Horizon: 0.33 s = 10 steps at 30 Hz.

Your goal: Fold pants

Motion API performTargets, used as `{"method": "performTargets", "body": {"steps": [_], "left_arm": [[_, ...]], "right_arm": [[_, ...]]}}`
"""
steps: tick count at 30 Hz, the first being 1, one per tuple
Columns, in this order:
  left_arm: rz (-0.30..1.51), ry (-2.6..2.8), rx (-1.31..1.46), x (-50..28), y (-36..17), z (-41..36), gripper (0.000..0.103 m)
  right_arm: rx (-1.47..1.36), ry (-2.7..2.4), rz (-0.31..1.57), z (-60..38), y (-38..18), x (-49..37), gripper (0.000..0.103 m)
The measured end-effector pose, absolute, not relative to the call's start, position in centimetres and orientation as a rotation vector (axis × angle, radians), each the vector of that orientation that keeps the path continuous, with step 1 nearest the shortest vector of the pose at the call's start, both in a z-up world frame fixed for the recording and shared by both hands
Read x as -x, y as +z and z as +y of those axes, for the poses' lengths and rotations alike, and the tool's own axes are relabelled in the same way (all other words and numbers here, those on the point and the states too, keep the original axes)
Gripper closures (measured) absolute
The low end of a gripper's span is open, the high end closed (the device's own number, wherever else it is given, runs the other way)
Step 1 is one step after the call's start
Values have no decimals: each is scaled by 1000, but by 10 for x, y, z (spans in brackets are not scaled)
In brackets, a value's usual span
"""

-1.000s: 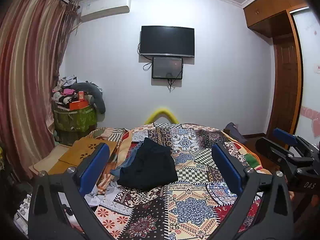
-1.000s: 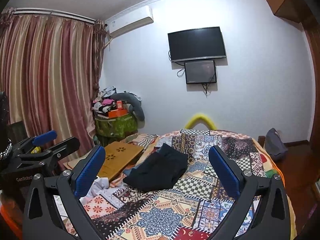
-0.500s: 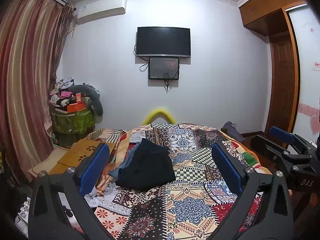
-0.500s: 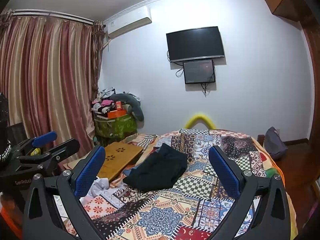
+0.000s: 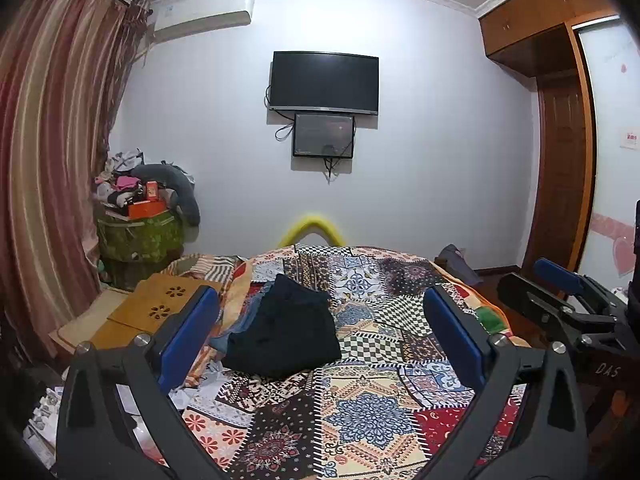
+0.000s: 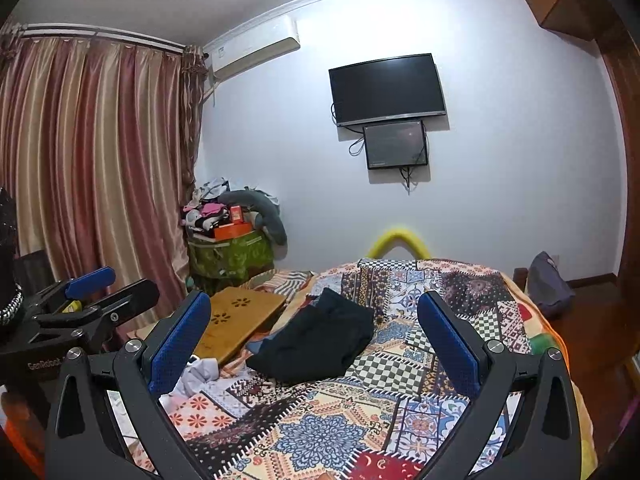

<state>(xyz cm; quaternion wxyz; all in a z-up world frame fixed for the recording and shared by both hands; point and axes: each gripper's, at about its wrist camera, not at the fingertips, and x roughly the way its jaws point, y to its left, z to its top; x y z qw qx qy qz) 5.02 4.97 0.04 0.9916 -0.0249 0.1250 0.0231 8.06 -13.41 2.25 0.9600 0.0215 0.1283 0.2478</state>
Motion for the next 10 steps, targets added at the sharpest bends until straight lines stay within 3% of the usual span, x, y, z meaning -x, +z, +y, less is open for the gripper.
{"method": "performTargets", "body": {"steps": [10], "left_arm": [[256, 37, 54, -49, 1, 49, 0]], "right_arm": [[-41, 500, 264, -134, 24, -79, 0]]}}
